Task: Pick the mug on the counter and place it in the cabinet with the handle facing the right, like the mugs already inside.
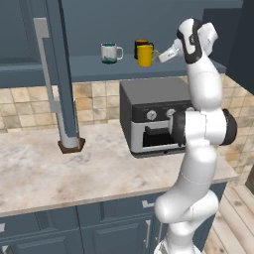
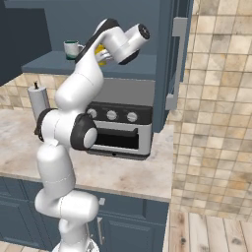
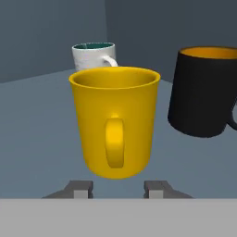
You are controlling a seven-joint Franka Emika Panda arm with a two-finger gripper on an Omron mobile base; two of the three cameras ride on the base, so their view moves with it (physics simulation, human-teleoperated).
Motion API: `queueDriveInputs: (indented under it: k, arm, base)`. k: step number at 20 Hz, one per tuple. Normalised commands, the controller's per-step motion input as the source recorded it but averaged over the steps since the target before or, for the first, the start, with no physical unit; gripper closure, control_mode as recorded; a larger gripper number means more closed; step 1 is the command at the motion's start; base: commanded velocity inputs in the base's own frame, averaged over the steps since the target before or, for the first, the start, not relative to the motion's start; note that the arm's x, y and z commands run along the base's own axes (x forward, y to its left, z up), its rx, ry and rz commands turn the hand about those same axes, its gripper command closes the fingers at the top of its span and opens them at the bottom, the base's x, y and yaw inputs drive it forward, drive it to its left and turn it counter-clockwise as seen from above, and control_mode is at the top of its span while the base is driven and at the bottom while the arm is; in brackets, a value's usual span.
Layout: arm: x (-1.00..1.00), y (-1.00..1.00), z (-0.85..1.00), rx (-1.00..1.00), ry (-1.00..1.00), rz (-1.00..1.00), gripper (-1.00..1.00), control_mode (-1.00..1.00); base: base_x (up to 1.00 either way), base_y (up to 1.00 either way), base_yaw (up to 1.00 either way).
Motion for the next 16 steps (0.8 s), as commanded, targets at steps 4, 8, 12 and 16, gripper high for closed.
queueDriveInputs:
  k: [4,8,12,16]
  arm:
    - [-0.01,0.00,0.00,0.00,0.00,0.00,-1.00,-1.00]
    - [-0.16,0.00,0.00,0.00,0.00,0.01,-1.00,-1.00]
    - [-0.43,0.00,0.00,0.00,0.00,0.05,-1.00,-1.00]
    - [-0.53,0.00,0.00,0.00,-0.01,0.09,-1.00,-1.00]
  base:
    - [0.00,0.00,0.00]
    - [0.00,0.00,0.00]
    - [0.00,0.00,0.00]
    - [0.00,0.00,0.00]
